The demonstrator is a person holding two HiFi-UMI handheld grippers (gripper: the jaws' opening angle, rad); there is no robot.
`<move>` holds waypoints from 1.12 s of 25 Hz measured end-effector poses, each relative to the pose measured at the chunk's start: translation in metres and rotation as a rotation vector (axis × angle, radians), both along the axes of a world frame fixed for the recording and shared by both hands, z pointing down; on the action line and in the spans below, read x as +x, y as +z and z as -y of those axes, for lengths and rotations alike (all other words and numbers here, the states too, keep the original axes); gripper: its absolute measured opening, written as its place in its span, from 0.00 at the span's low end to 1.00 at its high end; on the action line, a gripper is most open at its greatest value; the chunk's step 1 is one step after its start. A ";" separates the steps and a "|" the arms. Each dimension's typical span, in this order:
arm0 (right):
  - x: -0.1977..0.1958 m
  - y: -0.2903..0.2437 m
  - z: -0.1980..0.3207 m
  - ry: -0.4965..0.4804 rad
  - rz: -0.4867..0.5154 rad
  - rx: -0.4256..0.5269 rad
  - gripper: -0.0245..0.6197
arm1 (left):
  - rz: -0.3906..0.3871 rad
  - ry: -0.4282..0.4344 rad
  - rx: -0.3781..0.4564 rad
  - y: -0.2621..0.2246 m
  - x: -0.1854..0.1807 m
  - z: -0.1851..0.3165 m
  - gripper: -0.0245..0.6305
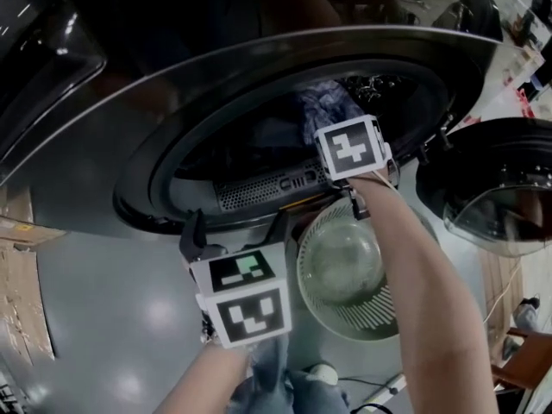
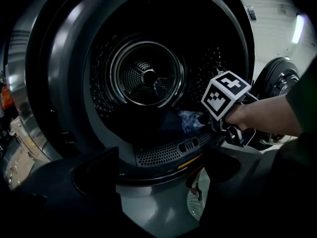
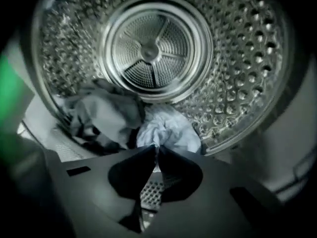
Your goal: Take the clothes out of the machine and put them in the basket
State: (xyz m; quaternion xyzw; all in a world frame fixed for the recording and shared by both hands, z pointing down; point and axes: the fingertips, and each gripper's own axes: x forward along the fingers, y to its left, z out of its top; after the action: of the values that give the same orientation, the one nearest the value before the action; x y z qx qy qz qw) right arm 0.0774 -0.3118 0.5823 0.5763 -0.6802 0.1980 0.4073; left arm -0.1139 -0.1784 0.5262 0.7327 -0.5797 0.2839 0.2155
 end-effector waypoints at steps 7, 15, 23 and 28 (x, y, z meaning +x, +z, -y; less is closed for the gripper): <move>0.004 -0.033 -0.051 -0.043 0.136 0.111 0.08 | -0.012 0.031 0.049 -0.034 0.001 -0.004 0.76; 0.013 -0.061 -0.119 -0.065 0.174 0.111 0.08 | -0.016 0.064 0.006 -0.049 0.016 -0.039 0.73; 0.029 -0.076 -0.175 -0.080 0.179 0.048 0.08 | -0.043 0.074 -0.043 -0.062 0.035 -0.066 0.68; 0.037 -0.080 -0.204 -0.068 0.197 0.005 0.08 | -0.044 0.085 -0.041 -0.073 0.041 -0.070 0.67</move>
State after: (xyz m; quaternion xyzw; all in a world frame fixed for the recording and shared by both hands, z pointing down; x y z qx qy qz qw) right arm 0.1140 -0.1076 0.5022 0.5318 -0.7366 0.2379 0.3436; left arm -0.0729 -0.1086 0.4532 0.7582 -0.5372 0.2884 0.2308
